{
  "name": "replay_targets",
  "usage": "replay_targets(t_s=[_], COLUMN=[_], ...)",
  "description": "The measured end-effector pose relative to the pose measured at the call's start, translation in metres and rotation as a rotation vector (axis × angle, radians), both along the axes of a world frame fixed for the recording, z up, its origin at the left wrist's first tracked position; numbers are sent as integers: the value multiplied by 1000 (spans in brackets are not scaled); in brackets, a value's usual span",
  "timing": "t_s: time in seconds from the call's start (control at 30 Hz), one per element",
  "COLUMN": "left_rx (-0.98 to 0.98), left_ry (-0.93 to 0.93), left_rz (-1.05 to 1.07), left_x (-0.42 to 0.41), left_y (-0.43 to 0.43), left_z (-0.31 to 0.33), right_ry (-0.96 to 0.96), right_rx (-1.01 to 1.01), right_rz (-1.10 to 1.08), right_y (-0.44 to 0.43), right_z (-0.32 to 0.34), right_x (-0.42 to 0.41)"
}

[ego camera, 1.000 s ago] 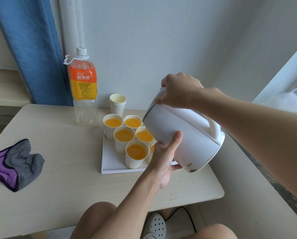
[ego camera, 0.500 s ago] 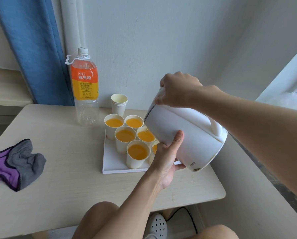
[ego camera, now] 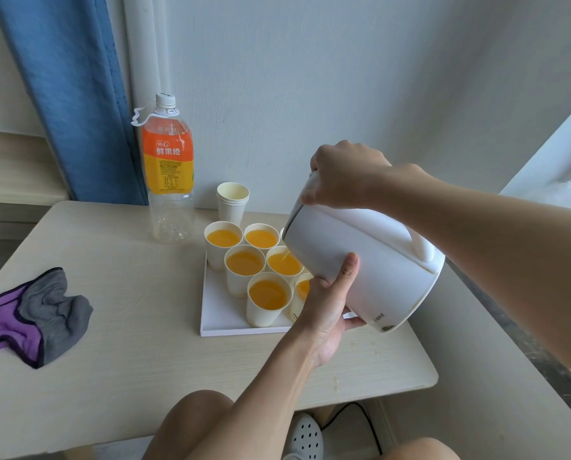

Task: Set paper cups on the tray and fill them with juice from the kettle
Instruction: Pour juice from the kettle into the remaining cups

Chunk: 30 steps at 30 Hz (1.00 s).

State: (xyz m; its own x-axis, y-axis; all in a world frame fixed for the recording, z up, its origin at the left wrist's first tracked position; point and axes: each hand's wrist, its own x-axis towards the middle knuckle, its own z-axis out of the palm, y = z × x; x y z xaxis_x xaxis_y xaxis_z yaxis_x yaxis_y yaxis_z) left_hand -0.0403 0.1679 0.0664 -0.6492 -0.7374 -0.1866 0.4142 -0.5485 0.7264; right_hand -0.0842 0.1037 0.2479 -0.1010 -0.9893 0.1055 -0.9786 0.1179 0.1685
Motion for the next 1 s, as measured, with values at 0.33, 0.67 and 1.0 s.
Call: replay_targets(t_s=[0.33, 0.67, 1.0], left_rx=[-39, -212, -184], left_ry=[-9, -122, -132], left_rz=[-13, 100, 102], left_x=[2, -1, -17], left_y=[1, -15, -29], left_z=[1, 0, 8], right_ry=[-1, -333, -468], right_rx=[-21, 24, -188], right_rz=[-28, -94, -201], right_y=[8, 33, 44], right_z=[3, 32, 23], right_x=[-4, -28, -72])
